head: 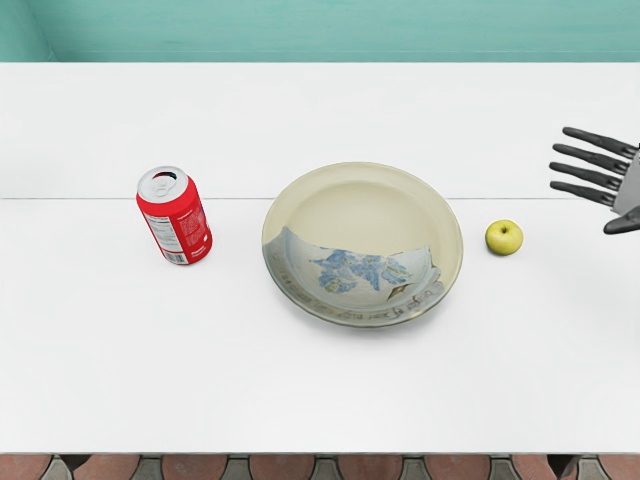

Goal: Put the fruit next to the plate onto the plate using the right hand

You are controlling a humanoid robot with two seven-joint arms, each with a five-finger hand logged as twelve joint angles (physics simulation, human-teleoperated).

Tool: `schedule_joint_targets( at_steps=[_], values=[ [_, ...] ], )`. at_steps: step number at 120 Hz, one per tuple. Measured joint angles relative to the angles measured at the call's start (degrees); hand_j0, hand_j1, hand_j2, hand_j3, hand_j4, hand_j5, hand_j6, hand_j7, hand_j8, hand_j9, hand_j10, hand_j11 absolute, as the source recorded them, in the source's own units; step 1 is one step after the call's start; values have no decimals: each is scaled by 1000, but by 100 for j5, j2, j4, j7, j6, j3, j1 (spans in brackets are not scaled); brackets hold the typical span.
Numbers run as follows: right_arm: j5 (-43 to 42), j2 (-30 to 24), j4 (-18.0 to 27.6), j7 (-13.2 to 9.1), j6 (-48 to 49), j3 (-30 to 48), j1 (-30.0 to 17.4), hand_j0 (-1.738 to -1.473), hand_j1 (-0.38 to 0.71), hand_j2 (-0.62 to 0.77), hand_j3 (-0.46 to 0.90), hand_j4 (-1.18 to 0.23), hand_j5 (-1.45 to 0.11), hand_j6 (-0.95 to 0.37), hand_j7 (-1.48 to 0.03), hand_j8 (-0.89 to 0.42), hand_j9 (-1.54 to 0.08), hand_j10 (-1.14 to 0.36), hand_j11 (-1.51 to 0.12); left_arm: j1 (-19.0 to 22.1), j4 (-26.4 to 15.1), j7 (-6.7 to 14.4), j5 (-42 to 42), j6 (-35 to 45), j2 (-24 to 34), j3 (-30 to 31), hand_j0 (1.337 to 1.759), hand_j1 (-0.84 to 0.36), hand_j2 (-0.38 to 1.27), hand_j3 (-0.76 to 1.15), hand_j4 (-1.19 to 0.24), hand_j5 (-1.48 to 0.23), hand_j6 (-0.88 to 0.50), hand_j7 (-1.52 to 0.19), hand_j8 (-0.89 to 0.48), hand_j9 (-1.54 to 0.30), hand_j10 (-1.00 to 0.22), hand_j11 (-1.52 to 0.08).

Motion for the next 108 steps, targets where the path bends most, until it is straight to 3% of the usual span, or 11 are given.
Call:
schedule_joint_targets(
  at_steps=[13,25,43,60,81,108],
  values=[
    [-13,-10,19,0,0,-71,51,-1658,-325,-3,0,-19,-26,-18,-26,-18,-26,-19,-26,0,0,1,0,0,0,0,1658,349,0,0,0,0,0,0,0,0,0,0],
    [-263,-27,146,0,0,-541,615,-1658,-323,-3,0,-21,-30,-20,-30,-21,-30,-21,-30,0,-1,1,0,0,0,0,1658,349,0,0,0,0,0,0,0,0,0,0],
    [-2683,64,1163,0,-560,-1072,1181,-1658,-317,-4,0,-26,-35,-26,-35,-26,-35,-26,-35,0,0,1,0,0,0,0,1658,349,0,0,0,0,0,0,0,0,0,0],
    [-4872,178,1518,0,-1721,-2305,1960,-1658,-315,-5,0,-29,-38,-29,-38,-29,-38,-29,-38,0,1,0,0,0,0,0,1658,349,0,0,0,0,0,0,0,0,0,0],
    [-5890,139,1462,0,-2506,-3958,2887,-1658,-314,-5,0,-32,-40,-33,-39,-32,-40,-32,-39,0,1,2,0,0,0,1,1658,349,0,0,0,0,0,0,0,0,0,0],
    [-6234,509,1051,0,-3330,-5132,3271,-1658,-278,-10,0,-64,-79,-65,-78,-64,-79,-63,-78,0,0,2,0,0,0,0,1658,349,0,0,0,0,0,0,0,0,0,0]
  ],
)
